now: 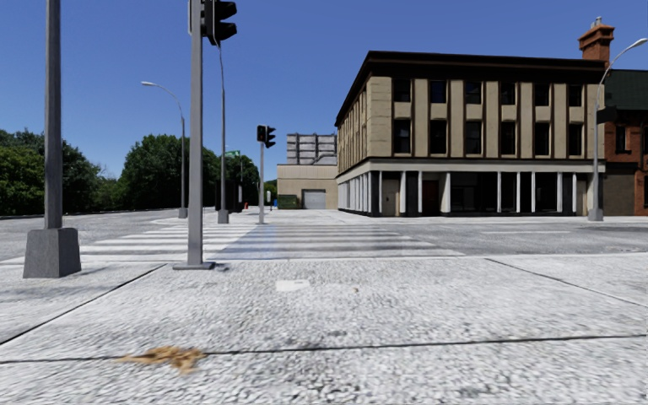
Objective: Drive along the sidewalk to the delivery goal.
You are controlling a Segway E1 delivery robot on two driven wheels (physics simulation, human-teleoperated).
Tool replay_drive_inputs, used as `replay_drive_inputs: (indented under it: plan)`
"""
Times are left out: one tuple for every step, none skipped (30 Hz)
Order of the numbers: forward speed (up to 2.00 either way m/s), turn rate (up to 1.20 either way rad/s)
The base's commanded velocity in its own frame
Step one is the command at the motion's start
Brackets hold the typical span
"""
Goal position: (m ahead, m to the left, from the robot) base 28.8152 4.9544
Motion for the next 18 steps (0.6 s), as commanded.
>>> replay_drive_inputs:
  plan:
    - [2.00, 0.00]
    - [2.00, 0.00]
    - [2.00, 0.00]
    - [2.00, 0.00]
    - [2.00, 0.00]
    - [2.00, 0.00]
    - [2.00, 0.00]
    - [2.00, 0.00]
    - [2.00, 0.00]
    - [2.00, 0.00]
    - [2.00, 0.00]
    - [2.00, 0.00]
    - [2.00, 0.00]
    - [2.00, 0.00]
    - [2.00, 0.00]
    - [2.00, 0.00]
    - [2.00, 0.00]
    - [2.00, 0.00]
